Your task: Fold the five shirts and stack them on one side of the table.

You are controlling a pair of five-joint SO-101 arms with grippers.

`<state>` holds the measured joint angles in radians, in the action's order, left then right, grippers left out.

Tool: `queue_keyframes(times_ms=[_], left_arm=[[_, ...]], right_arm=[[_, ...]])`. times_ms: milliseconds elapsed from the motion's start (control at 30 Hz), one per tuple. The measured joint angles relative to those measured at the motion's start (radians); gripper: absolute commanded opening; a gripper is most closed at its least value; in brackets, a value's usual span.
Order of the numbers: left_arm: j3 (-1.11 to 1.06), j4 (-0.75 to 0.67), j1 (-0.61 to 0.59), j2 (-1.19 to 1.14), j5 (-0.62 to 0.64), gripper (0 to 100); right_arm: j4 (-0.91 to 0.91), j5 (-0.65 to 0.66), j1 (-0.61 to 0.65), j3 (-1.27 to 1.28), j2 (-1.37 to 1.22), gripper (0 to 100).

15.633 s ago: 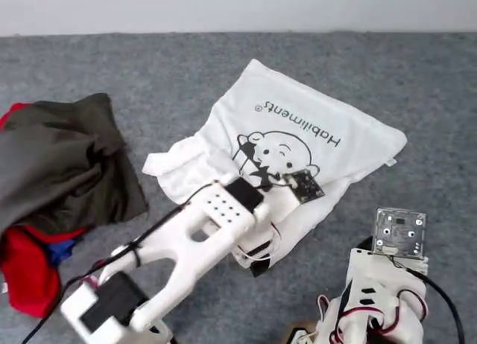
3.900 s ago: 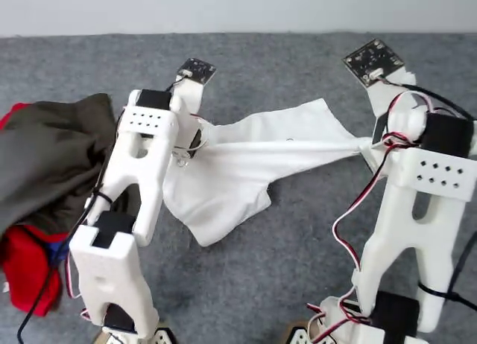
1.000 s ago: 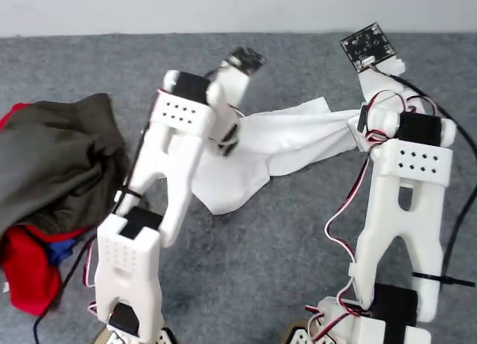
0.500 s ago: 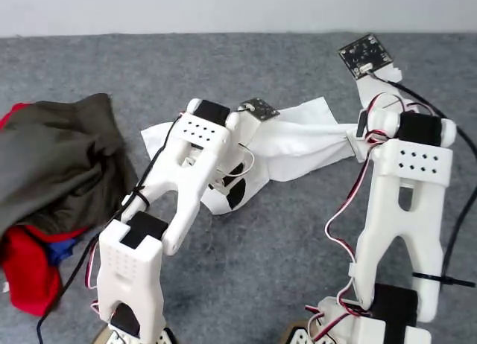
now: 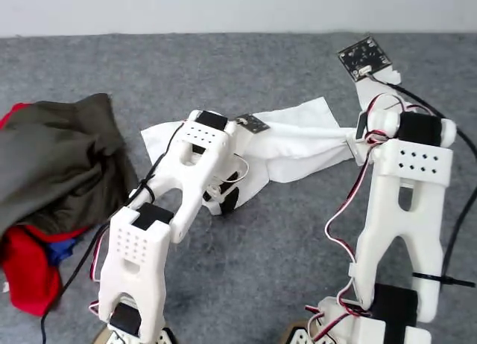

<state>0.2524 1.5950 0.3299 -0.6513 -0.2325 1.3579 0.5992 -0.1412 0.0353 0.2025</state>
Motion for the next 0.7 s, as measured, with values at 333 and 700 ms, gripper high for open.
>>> queue_keyframes(times_ms=[333, 700], left_arm=[[0.106, 0.124, 0.000, 0.140, -0.015, 1], [0.282, 0.144, -0.203, 0.638, -0.060, 1]], right_arm=[[0.000, 0.000, 0.002, 0.000, 0.081, 0.9], [0.000, 0.000, 0.002, -0.040, 0.420, 0.9]])
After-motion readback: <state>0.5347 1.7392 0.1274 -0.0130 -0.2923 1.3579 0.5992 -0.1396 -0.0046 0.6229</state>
